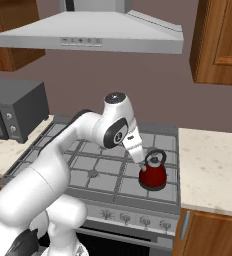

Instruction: The kettle is done boiling. Turn off the stove, then wait for 300 timesteps before moving the kettle to the dining table.

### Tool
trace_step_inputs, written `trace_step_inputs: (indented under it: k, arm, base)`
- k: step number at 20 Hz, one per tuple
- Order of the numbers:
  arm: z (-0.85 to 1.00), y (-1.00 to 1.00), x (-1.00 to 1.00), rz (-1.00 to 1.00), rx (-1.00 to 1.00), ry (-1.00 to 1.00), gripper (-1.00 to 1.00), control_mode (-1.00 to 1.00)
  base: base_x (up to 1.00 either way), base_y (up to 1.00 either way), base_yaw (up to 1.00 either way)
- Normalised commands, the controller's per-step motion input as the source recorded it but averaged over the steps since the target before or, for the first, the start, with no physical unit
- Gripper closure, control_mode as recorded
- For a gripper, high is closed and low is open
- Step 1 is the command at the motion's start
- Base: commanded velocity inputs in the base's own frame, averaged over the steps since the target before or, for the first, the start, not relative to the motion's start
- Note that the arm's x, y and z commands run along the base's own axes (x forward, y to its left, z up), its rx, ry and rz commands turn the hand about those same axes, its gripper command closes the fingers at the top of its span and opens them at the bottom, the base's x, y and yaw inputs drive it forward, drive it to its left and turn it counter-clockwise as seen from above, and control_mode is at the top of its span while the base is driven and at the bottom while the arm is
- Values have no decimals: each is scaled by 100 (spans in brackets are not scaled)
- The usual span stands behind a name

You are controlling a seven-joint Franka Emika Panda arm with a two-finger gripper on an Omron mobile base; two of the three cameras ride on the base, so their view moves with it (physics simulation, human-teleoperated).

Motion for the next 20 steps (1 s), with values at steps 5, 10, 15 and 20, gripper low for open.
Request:
trace_step_inputs:
  k: [5, 10, 15, 20]
  arm:
    - [0, -12, 11, 3, 0, 2, -100, -100]
    - [0, -16, 7, 1, 0, 2, -100, -100]
    - [-6, -9, 22, 0, 0, 2, -100, -100]
    - [-10, -10, 19, 0, 0, 1, -100, -100]
  base:
    - [0, 0, 0]
    - [0, 0, 0]
    - [0, 0, 0]
    - [0, 0, 0]
